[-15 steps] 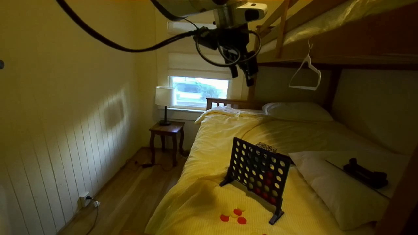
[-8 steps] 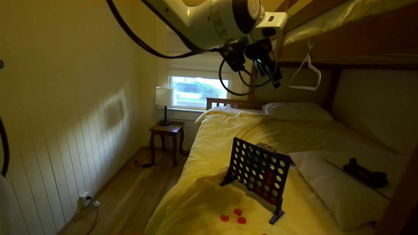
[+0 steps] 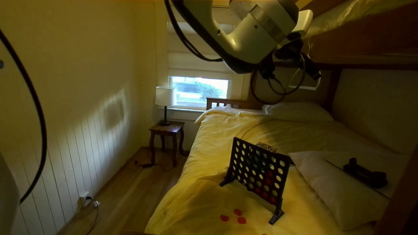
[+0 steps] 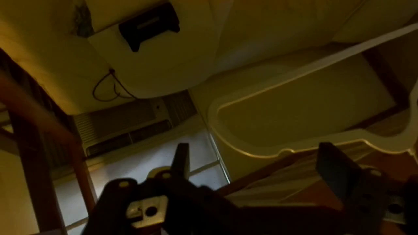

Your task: Pick up the hang wire and put it on the black object

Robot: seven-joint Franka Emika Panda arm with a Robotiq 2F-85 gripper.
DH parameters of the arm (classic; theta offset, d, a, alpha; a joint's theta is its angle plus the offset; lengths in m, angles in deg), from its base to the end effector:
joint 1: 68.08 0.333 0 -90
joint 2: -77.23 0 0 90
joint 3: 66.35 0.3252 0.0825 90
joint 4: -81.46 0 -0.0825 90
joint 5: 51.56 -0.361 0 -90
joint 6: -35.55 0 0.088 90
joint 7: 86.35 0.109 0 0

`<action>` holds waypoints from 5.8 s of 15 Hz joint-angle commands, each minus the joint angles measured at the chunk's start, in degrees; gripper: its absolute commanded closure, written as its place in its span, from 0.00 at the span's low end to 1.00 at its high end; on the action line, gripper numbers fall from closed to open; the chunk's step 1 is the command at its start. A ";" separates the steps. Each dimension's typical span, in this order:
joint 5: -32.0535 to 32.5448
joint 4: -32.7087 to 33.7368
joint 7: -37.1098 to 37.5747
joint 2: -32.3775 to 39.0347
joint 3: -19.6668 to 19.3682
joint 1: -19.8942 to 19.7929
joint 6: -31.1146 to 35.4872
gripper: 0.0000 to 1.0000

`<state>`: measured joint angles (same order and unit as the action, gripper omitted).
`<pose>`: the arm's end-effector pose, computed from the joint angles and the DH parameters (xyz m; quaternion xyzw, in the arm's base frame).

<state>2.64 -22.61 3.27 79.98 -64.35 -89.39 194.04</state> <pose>0.5797 -0.1676 0.6132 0.7167 -0.4730 0.5099 0.0499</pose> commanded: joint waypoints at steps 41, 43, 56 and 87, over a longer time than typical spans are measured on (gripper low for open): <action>26.04 12.28 25.17 12.81 -9.20 13.65 -19.44 0.99; 26.03 12.32 25.12 12.85 -9.24 13.65 -19.45 0.95; 30.48 12.10 33.08 11.47 -9.52 14.46 -18.32 0.95; 34.70 -12.82 39.54 -5.19 -6.52 16.92 -13.61 0.95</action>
<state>35.73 -31.91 41.03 77.92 -71.30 -72.80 179.67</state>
